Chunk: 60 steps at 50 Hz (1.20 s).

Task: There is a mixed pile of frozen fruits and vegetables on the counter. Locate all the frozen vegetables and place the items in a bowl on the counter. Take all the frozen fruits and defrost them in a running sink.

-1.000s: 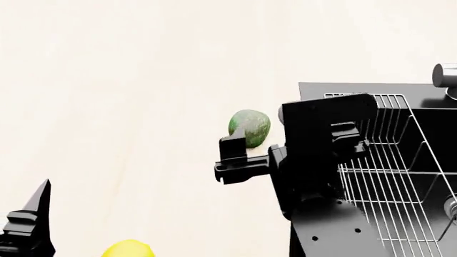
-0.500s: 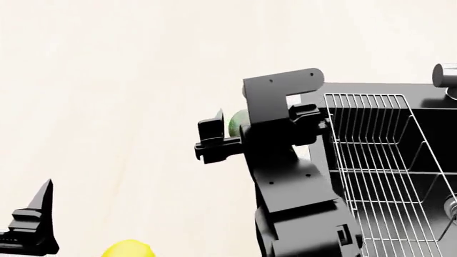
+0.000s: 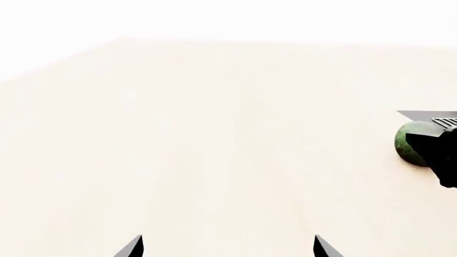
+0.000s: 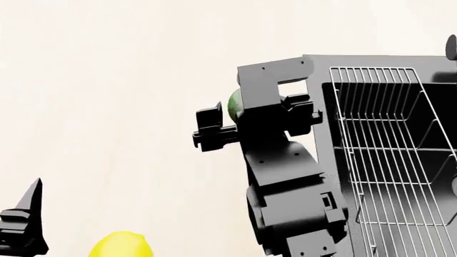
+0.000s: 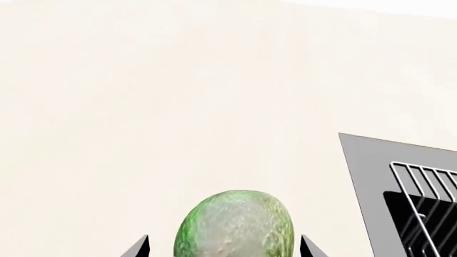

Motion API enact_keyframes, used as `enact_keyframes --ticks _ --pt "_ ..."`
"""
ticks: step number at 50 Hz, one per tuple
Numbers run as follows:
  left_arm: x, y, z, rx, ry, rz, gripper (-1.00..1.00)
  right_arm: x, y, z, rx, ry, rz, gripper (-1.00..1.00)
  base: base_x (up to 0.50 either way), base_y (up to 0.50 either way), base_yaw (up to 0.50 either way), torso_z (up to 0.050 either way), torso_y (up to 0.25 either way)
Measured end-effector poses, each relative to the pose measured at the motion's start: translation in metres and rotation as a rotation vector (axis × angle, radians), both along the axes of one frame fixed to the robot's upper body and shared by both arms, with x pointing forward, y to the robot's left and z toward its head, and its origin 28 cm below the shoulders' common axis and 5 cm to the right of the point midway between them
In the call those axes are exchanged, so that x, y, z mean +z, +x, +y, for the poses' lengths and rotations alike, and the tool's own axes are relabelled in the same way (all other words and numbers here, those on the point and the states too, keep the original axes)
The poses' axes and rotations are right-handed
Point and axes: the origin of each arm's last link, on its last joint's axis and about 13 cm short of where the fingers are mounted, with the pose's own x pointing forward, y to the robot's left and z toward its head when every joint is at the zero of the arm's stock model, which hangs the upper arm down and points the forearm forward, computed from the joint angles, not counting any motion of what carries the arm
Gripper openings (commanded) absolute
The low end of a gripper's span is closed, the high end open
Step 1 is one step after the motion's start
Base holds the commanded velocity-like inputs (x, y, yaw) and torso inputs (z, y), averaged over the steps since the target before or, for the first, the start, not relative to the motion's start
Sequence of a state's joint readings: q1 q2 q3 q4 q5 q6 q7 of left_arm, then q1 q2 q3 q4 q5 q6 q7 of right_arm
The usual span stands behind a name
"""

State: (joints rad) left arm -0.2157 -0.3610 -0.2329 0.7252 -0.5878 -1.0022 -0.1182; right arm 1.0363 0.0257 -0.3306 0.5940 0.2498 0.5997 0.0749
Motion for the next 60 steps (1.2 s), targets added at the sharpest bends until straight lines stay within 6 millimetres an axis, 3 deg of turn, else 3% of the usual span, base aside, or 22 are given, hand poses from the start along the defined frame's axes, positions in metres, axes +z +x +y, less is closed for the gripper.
enact_keyframes --ticks 6,32,33,47,60 --pt "0.004 0.002 -0.002 0.002 0.013 0.005 1.00 0.002 0.003 0.000 -0.010 -0.003 -0.002 1.00 0.00 0.00 0.00 0.038 -0.140" --pt "0.007 0.002 -0.003 0.002 0.007 -0.028 1.00 0.005 0.011 0.002 -0.037 -0.010 0.016 1.00 0.00 0.00 0.00 0.000 -0.035" --pt "0.007 0.002 -0.003 0.003 0.005 -0.028 1.00 0.005 0.011 0.002 -0.038 -0.008 0.017 -1.00 0.00 0.00 0.00 0.000 0.000" --pt "0.006 -0.002 0.000 -0.002 -0.009 -0.023 1.00 0.021 -0.002 -0.003 -0.055 0.066 -0.034 -1.00 0.00 0.00 0.00 0.000 0.000" --pt "0.010 -0.015 -0.005 -0.114 -0.039 0.003 1.00 0.050 -0.039 -0.023 -0.035 0.099 -0.128 -1.00 0.00 0.00 0.00 0.000 0.000"
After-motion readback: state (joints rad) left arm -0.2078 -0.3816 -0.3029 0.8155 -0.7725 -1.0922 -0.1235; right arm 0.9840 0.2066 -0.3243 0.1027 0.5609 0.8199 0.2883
